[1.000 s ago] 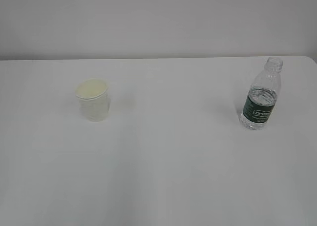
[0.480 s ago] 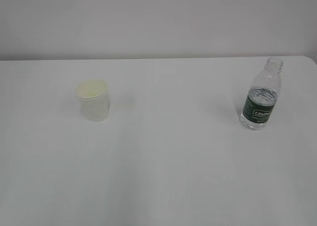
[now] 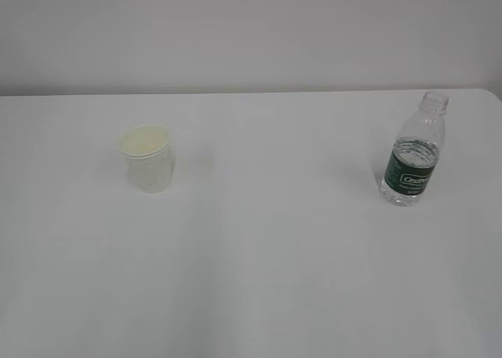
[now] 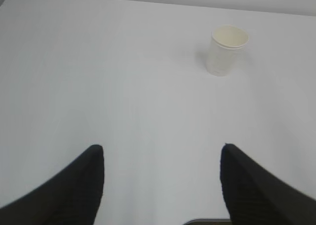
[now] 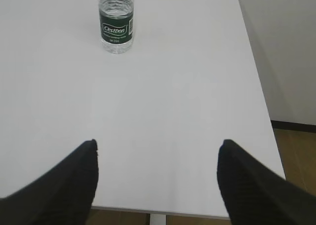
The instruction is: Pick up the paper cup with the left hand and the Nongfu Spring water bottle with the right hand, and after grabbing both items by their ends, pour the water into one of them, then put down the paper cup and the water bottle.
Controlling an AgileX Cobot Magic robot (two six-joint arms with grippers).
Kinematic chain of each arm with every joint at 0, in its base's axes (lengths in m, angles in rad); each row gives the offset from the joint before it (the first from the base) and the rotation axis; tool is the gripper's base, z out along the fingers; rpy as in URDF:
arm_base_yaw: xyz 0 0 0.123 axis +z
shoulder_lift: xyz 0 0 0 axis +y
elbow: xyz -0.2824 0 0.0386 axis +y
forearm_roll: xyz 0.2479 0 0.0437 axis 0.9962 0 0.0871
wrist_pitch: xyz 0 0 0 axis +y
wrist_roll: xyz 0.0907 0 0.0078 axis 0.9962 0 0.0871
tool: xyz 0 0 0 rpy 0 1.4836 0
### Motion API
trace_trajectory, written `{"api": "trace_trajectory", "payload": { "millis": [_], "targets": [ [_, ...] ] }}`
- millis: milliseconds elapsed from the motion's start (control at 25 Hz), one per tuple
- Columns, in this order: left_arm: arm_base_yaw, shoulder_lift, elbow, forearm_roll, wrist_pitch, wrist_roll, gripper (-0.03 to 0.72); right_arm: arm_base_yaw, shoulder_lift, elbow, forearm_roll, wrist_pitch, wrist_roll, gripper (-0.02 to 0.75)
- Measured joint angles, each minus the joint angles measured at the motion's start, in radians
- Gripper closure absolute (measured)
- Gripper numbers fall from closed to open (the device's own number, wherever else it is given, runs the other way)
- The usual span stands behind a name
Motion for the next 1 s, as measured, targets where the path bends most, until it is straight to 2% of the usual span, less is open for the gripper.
{"api": "trace_trajectory", "payload": {
  "millis": [240,520,760,1000],
  "targets": [
    [0.000,0.000,0.000,-0.005,-0.002,0.000,0.165,0.000,0.000,0.000,0.000,0.000,0.000,0.165],
    [0.000,0.000,0.000,-0.059,-0.082,0.000,0.165,0.000,0.000,0.000,0.011,0.000,0.000,0.165],
    [0.000,0.039,0.000,-0.116,-0.099,0.065,0.165,0.000,0.000,-0.009,0.073,0.000,0.000,0.165],
    [0.000,0.161,-0.020,-0.157,-0.112,0.077,0.165,0.000,0.000,-0.034,0.152,0.000,0.013,0.165]
  ]
}}
